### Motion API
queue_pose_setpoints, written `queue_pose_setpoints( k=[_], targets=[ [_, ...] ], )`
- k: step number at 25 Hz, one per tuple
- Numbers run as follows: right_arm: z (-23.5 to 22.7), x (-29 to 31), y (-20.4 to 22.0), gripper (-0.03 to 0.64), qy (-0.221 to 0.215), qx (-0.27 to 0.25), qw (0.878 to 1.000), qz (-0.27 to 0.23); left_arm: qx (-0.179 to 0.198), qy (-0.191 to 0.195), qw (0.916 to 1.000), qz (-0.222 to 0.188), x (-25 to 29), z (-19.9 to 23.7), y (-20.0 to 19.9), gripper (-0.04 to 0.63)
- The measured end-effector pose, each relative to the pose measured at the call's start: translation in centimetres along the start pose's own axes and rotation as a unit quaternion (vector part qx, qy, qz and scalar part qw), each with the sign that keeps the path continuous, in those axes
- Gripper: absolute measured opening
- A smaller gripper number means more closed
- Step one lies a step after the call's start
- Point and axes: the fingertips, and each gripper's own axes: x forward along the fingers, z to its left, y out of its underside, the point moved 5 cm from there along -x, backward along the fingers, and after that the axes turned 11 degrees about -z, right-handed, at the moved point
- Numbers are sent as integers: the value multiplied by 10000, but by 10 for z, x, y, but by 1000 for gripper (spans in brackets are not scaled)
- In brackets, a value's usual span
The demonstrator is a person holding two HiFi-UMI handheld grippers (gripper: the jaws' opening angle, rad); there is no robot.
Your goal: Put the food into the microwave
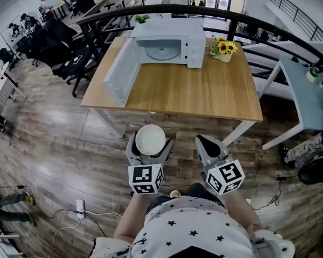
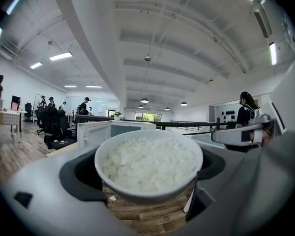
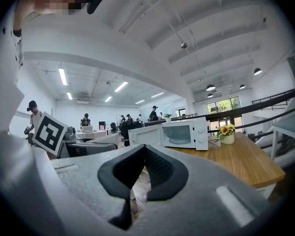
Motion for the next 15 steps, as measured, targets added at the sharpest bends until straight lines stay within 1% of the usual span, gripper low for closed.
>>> queue_pose_setpoints(
  k=[7,11,15],
  targets=[
    [3,13,7,5,18,39,9999,91,-47,20,10000,82,10,14,7,515],
    [-8,22,11,5,44,70,9999,145,-65,-1,9999,99,22,18,11,515],
    [-22,43,16,5,-73,52,9999,147,-54,-51,9999,75,43,25,15,515]
  ],
)
